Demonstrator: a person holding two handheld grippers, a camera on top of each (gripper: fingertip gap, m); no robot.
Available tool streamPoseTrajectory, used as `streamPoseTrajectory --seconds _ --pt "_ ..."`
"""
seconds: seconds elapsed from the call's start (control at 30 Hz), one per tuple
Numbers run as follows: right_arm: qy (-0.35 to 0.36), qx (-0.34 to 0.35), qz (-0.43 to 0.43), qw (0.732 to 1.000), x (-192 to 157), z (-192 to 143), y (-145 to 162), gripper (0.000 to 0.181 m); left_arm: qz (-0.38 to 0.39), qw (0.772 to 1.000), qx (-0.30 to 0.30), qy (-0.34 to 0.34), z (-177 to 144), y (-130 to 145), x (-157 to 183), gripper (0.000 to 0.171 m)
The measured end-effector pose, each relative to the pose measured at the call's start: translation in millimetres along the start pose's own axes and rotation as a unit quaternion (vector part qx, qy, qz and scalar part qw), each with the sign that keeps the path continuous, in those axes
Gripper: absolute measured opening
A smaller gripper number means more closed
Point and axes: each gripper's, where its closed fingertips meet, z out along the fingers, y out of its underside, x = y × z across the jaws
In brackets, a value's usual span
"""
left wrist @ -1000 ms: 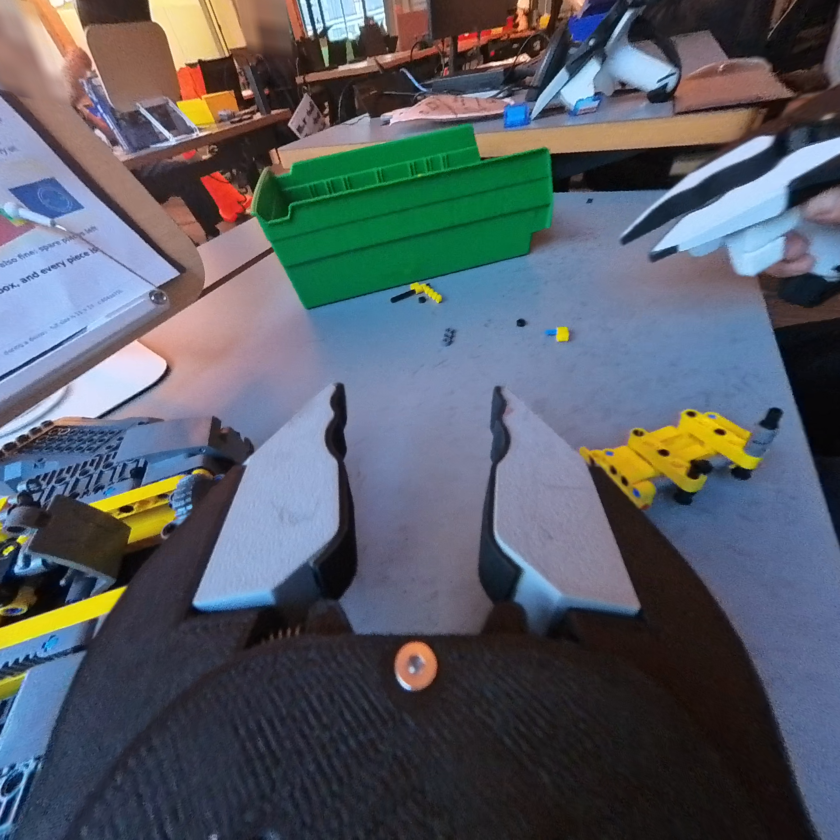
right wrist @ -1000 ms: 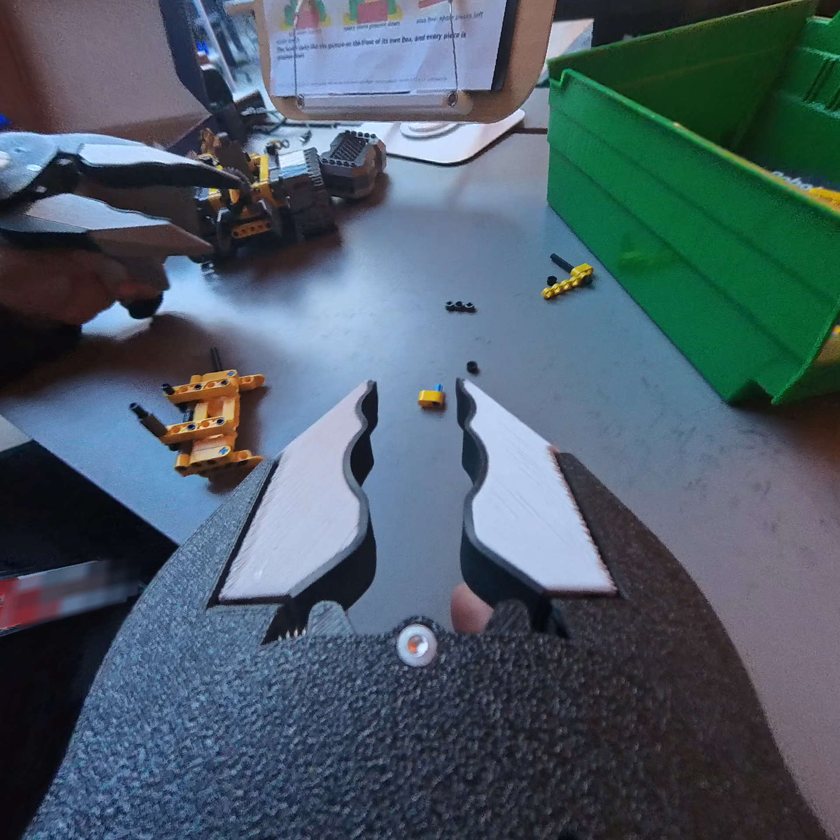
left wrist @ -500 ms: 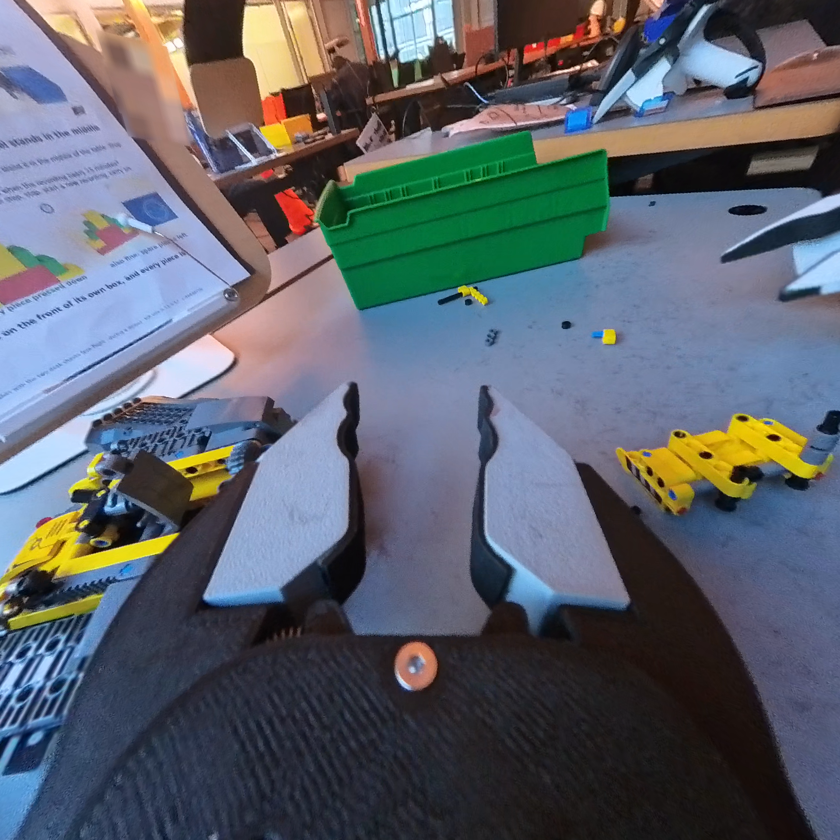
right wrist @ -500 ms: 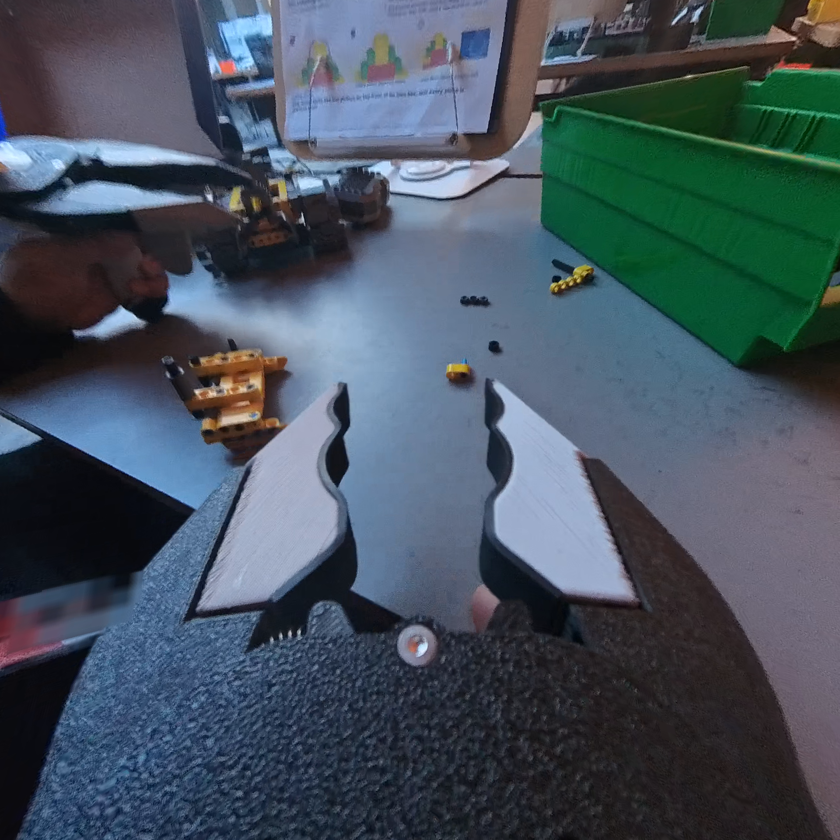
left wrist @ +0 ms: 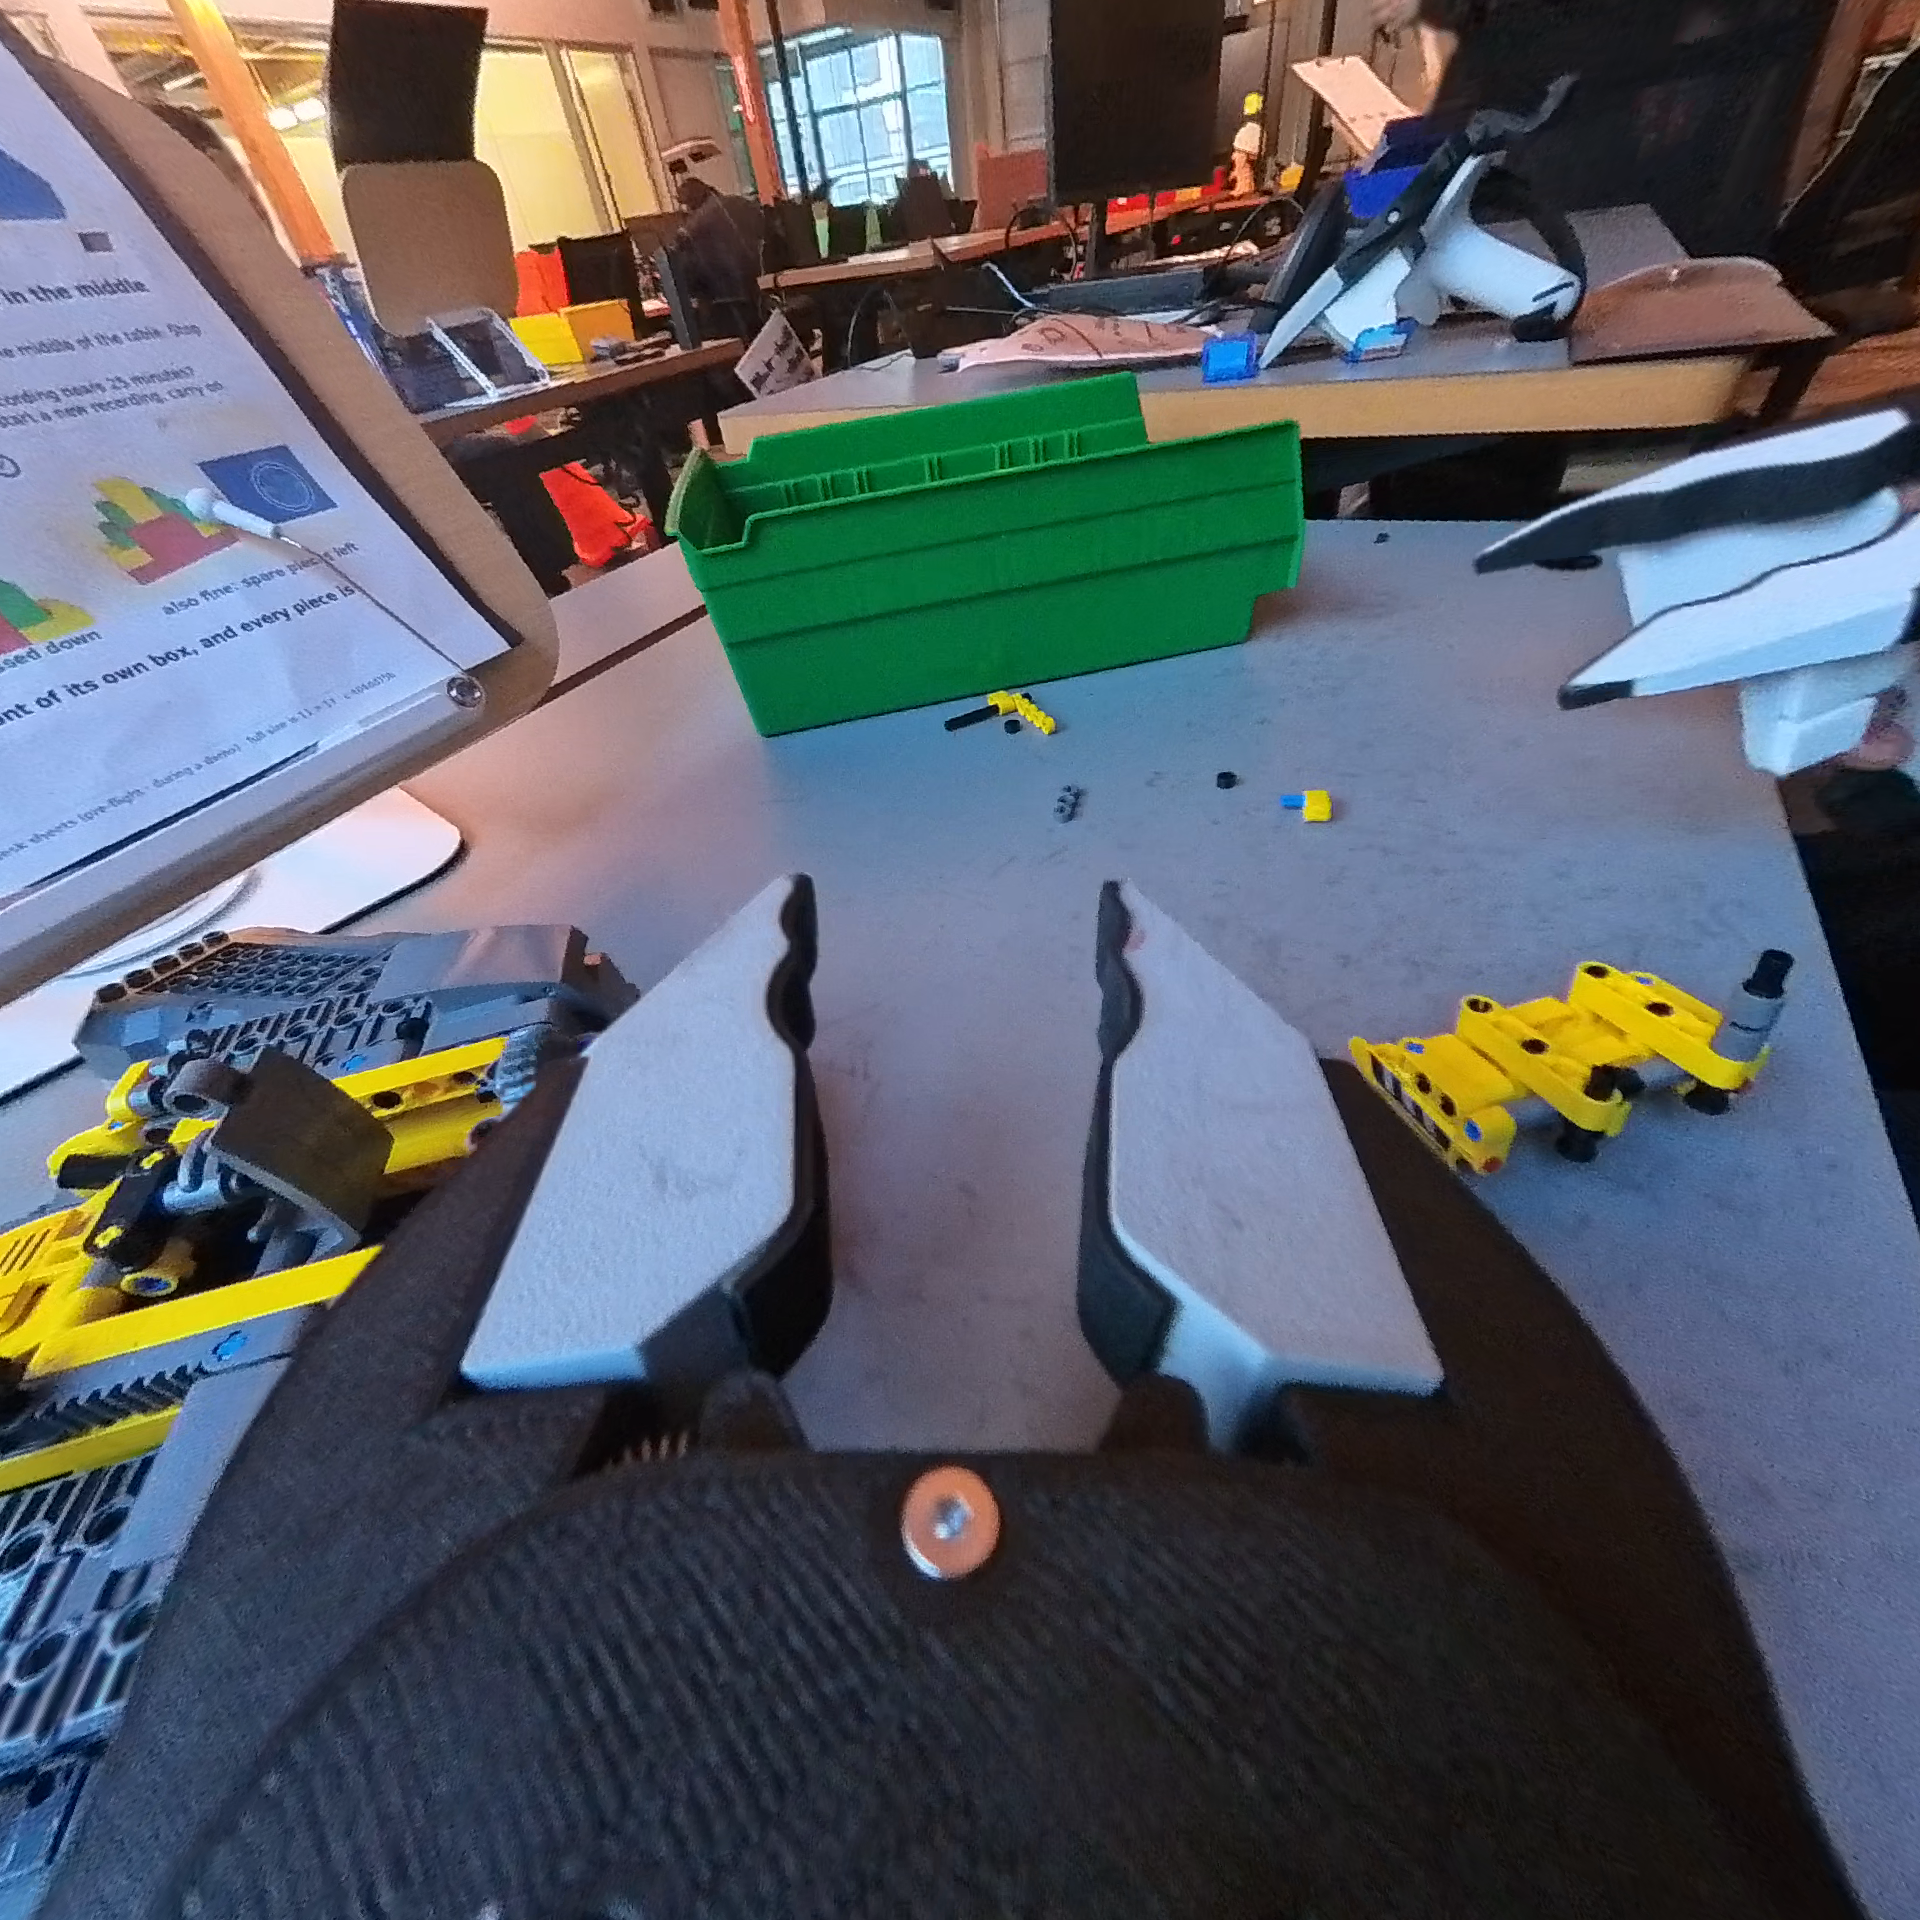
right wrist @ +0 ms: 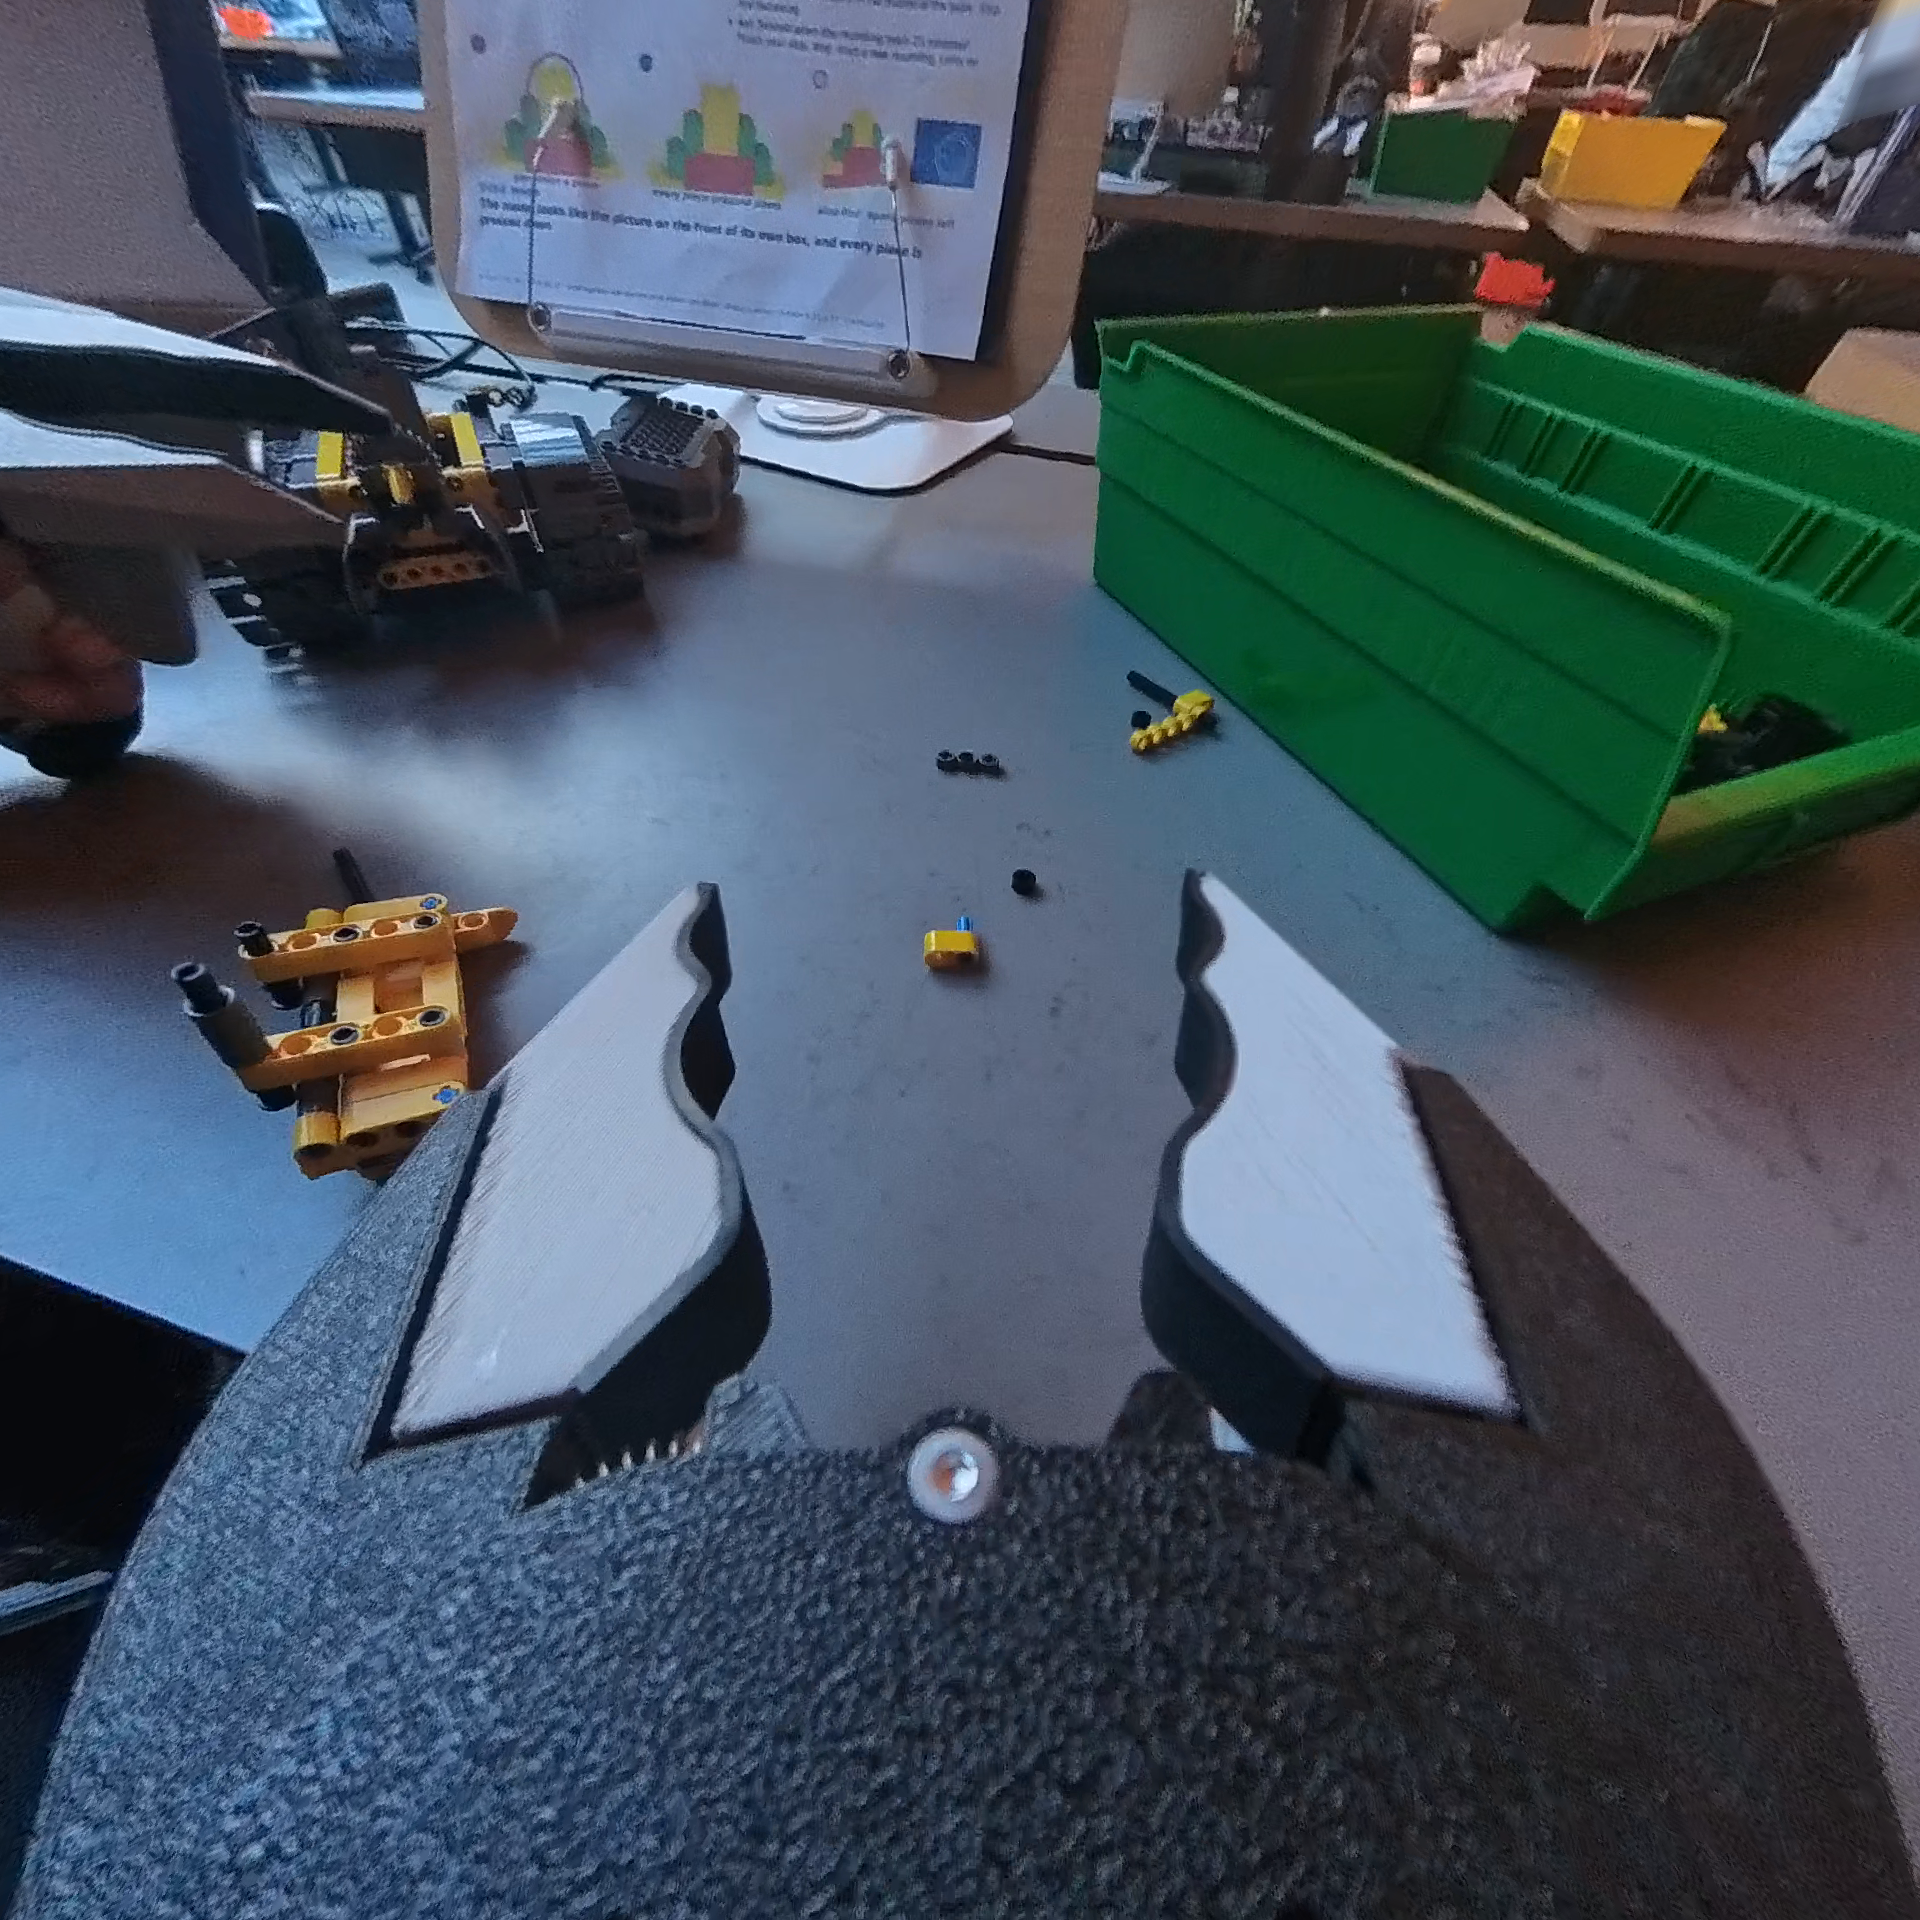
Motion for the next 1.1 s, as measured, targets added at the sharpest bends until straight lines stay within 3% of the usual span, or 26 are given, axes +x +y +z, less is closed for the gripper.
streamPoseTrajectory --seconds 0.13,0.3,0.4,0.5,0.57,0.93,1.1 --pt "0.024 -0.026 0.023 0.999 9 4 9 0.084 0.009 1.000 -0.016 0.009 -1 4 5 0.048" --pt "0.038 -0.042 -0.011 0.998 19 -1 -4 0.083 0.025 0.999 -0.022 0.014 0 5 13 0.046" --pt "0.022 -0.064 -0.010 0.998 20 -2 1 0.071 0.025 0.999 -0.023 0.015 -1 5 15 0.044" --pt "-0.006 -0.090 0.003 0.996 15 2 16 0.041 0.017 1.000 -0.017 0.013 -2 4 13 0.041" --pt "-0.023 -0.110 0.007 0.994 9 7 28 0.036 0.009 1.000 -0.017 0.013 -2 4 11 0.040" --pt "-0.087 -0.219 0.001 0.972 -7 35 58 0.037 0.010 0.999 -0.024 0.025 -1 6 15 0.036" --pt "-0.104 -0.224 0.009 0.969 -7 34 57 0.034 0.007 0.999 -0.028 0.027 -1 7 15 0.033"
